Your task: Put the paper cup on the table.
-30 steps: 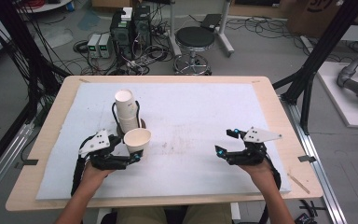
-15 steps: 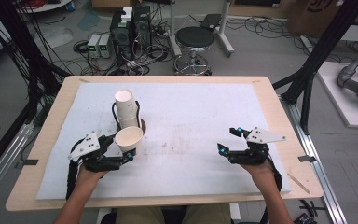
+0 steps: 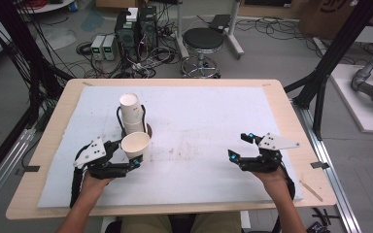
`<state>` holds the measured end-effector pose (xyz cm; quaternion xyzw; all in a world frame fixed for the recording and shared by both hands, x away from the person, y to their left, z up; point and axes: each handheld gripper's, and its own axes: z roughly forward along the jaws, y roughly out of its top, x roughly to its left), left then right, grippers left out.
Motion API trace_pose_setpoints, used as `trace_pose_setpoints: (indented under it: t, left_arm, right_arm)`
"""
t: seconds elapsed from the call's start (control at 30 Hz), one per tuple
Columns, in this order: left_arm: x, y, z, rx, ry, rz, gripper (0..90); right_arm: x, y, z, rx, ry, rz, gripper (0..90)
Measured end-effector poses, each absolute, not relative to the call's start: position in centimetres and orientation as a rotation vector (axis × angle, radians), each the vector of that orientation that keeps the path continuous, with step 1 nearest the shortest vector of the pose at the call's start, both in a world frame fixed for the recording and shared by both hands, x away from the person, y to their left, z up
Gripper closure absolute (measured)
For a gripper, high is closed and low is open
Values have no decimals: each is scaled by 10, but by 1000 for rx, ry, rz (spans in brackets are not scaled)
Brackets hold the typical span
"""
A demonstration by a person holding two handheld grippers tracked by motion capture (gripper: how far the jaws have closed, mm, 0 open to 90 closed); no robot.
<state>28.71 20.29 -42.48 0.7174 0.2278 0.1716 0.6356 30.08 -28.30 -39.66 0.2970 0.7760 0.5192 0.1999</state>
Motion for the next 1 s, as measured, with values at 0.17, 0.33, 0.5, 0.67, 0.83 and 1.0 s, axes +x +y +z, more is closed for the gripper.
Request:
trace_pose_setpoints:
  t: [0.17, 0.33, 0.5, 0.67, 0.83, 1.0]
  left_arm:
    - [292, 196, -429, 1654, 523, 383, 327]
    - [302, 179, -434, 1678, 518, 367, 327]
    - [314, 156, -436, 1691, 523, 348, 327]
    - [322, 140, -441, 1708, 535, 314, 327]
    - [328, 133, -447, 1771, 549, 306, 328]
    - [330, 130, -452, 1850, 591, 302, 334]
  right_arm:
    - [301, -282, -397, 829, 2171, 1453, 215]
    - [302, -280, -398, 815, 2182, 1449, 215]
    - [301, -279, -398, 812, 2188, 1457, 215]
    - [300, -281, -396, 811, 2186, 1466, 215]
    - [300, -282, -396, 818, 2181, 1470, 215]
    - [300, -280, -397, 804, 2203, 1469, 215]
